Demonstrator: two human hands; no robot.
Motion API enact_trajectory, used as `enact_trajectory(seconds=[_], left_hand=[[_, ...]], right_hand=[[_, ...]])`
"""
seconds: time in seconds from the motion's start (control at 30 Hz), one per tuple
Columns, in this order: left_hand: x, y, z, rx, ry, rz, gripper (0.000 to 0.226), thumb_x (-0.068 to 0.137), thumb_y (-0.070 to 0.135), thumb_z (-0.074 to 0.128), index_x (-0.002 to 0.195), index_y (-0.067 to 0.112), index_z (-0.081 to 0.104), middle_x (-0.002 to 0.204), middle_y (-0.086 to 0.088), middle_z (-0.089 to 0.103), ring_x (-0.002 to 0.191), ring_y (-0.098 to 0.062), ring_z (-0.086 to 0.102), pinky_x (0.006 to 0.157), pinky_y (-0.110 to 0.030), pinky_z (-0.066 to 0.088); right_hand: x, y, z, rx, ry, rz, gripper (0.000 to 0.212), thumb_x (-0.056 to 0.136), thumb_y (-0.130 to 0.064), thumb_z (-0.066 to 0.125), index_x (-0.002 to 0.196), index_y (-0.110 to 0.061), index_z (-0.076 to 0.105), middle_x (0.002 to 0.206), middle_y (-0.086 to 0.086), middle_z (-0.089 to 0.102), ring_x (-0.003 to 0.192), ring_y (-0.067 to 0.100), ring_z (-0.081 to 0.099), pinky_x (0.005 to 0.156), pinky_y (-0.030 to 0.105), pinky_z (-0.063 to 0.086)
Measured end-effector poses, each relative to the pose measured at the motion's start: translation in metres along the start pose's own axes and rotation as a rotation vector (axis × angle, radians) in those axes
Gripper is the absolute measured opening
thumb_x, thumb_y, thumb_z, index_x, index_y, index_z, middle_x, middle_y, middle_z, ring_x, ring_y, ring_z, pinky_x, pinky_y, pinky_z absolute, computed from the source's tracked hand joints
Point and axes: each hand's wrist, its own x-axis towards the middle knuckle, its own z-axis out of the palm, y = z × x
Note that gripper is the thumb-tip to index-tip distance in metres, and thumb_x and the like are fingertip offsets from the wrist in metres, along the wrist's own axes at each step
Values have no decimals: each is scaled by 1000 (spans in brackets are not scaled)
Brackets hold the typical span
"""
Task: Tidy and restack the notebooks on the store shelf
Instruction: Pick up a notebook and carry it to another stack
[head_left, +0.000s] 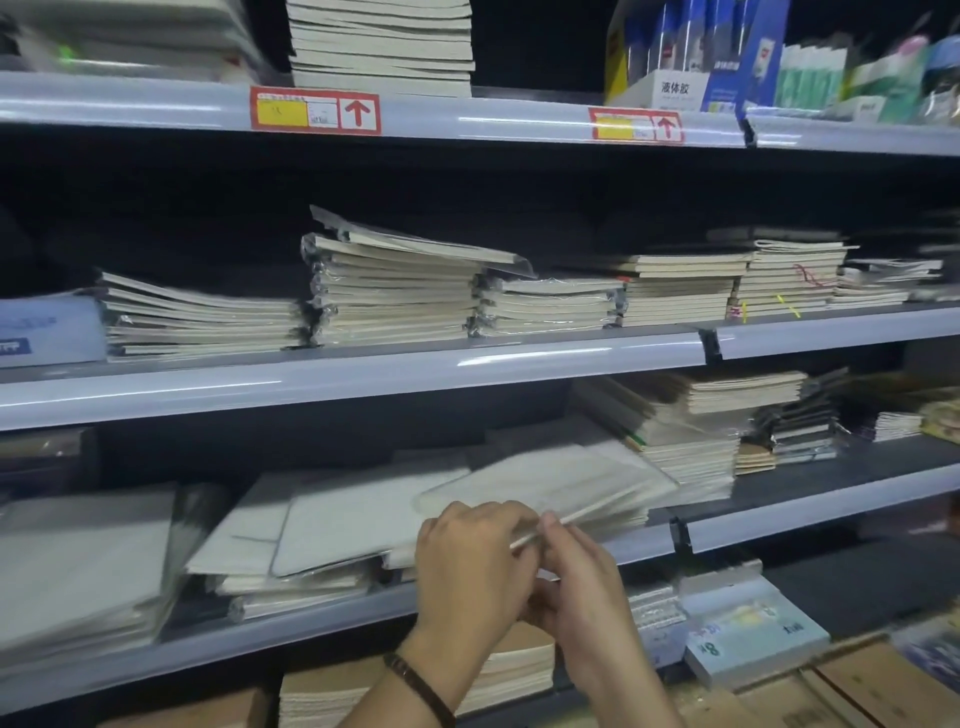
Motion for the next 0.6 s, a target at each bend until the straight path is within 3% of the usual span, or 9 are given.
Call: enact_trajectory(seconds=[0.1, 0.2, 0.3, 0.37, 0.43, 0.53, 0.6], left_hand=[[-11, 0, -6, -79, -134, -75, 23, 88, 51, 58, 97, 40, 77, 86, 23, 76, 90, -9, 66, 82, -34, 54], [-16, -10, -21, -429, -213, -297, 18, 88, 28, 69, 92, 41, 79, 89, 31, 75, 94, 7, 67, 80, -16, 51], [-19, -31, -39, -530, -74, -433, 22, 89, 17, 73, 95, 38, 74, 103, 21, 71, 99, 5, 63, 75, -6, 44], [-22, -47, -54, -576, -9, -551, 23, 93, 25, 74, 110, 36, 63, 117, 13, 62, 101, -5, 63, 75, -13, 46], [-26, -67, -70, -629, -23, -725, 24, 99, 35, 69, 117, 27, 57, 116, 1, 63, 97, -13, 66, 71, -24, 48], [-33, -91, -96, -885, -183, -932, 32, 106, 42, 57, 119, 14, 64, 104, -9, 76, 81, -24, 70, 64, -34, 50], [-43, -100, -115, -1122, -270, -997, 31, 107, 37, 56, 120, 11, 66, 97, -10, 81, 71, -27, 66, 55, -34, 45]], right_hand=[[-1, 6, 4, 16, 88, 40, 31, 100, -32, 70, 105, -1, 69, 90, 25, 75, 80, 41, 74, 72, 52, 61], [-3, 9, 7, 17, 141, 41, 20, 102, -18, 65, 106, 1, 61, 90, 25, 75, 82, 47, 76, 65, 46, 62], [-10, 4, 5, 10, 172, 21, 12, 104, -10, 58, 112, -4, 64, 97, 22, 75, 74, 37, 71, 55, 36, 59], [-16, 0, 2, 42, 178, 36, 10, 104, -9, 58, 109, -5, 65, 102, 24, 71, 74, 34, 64, 47, 31, 52], [-23, -3, -1, 78, 131, 75, 12, 102, -9, 59, 111, -3, 64, 106, 26, 68, 81, 37, 62, 43, 28, 47], [-30, -6, 0, 37, 24, 116, 28, 101, -11, 58, 125, 2, 61, 111, 27, 70, 90, 36, 59, 46, 27, 44], [-36, -7, 9, -34, -39, 134, 28, 102, -12, 55, 126, -3, 65, 107, 21, 75, 87, 31, 62, 51, 28, 43]])
